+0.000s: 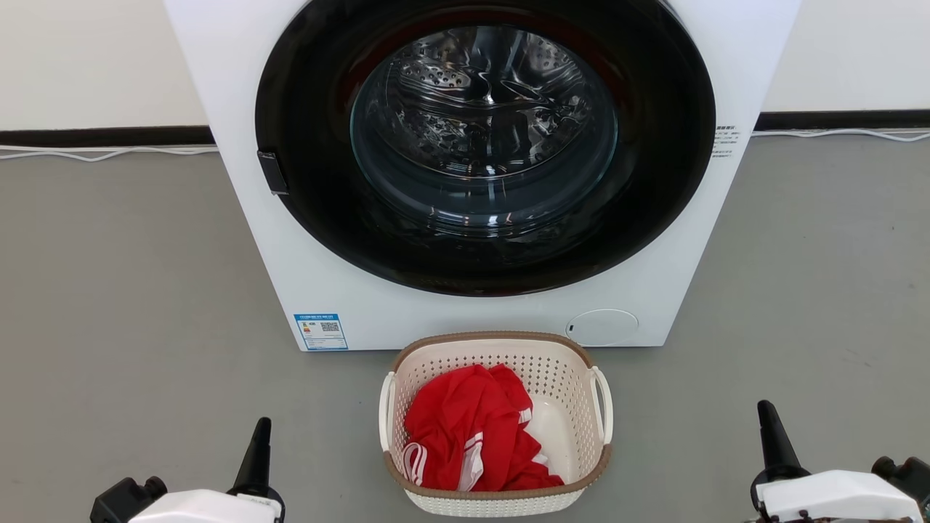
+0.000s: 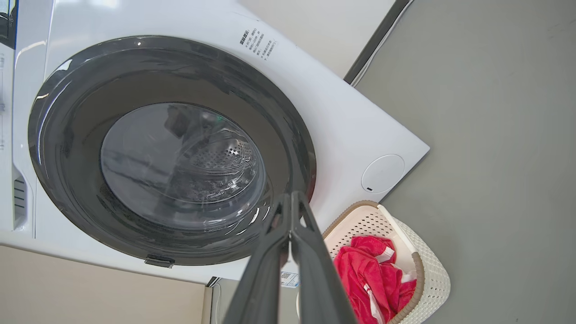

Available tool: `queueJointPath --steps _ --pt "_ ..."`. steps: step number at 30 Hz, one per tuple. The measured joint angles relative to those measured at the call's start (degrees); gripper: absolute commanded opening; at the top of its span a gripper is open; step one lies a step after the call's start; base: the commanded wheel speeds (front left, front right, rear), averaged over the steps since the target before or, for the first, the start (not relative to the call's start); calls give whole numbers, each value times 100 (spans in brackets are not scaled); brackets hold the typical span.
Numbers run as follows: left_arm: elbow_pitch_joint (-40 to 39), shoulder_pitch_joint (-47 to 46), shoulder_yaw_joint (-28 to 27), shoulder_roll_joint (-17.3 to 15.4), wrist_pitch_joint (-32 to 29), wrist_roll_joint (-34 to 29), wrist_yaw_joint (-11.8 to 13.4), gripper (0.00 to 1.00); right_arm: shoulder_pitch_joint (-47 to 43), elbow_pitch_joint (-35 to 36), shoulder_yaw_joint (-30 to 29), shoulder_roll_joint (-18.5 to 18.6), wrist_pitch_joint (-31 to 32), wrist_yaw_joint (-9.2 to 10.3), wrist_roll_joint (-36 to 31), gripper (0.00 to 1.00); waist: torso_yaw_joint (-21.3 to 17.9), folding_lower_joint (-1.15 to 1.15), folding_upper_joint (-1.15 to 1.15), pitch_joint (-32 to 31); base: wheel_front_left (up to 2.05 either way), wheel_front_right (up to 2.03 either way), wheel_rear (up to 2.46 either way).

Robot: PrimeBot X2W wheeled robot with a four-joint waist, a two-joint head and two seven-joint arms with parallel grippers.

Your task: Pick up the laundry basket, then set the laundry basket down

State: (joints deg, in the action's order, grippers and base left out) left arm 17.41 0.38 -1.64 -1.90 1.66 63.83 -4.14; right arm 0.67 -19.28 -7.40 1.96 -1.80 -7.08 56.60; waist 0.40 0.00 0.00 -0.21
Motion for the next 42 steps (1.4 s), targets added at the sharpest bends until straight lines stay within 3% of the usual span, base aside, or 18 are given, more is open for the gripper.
queueJointPath --steps 42 --pt "-140 -318 -260 -15 -679 2368 -250 0 212 269 -14 12 660 0 2988 0 -35 0 0 33 0 0 0"
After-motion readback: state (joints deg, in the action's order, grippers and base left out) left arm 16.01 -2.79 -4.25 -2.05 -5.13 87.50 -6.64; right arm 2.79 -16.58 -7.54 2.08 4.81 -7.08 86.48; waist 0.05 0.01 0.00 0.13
